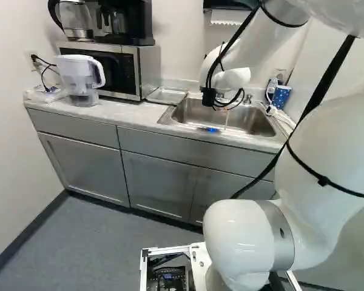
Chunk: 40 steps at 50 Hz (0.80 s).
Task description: Rinse the cup and place it in the tray
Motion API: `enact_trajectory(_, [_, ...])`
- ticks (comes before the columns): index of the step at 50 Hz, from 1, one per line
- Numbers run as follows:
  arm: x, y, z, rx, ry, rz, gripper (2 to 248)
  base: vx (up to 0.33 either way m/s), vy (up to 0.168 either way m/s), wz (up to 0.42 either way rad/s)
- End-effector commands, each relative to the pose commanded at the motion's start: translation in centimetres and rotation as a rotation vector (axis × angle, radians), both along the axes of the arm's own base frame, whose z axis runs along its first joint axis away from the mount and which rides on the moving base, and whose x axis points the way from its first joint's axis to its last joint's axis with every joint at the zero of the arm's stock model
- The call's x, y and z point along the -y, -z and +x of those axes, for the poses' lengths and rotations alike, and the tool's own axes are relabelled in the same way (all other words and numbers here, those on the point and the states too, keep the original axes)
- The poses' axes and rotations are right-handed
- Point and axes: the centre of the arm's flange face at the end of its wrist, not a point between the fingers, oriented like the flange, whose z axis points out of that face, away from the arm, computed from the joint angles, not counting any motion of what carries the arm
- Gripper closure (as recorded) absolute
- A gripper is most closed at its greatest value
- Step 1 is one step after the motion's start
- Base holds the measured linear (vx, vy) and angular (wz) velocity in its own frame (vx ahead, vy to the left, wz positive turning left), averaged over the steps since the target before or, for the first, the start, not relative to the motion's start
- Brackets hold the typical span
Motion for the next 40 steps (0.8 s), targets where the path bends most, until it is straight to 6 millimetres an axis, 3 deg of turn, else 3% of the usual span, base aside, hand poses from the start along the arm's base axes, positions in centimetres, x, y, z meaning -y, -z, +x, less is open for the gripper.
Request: enact_trajectory(40, [-1.1,-4.2,0.6,0.061,-0.024,-0.005,128,0.0,0.0,0.0])
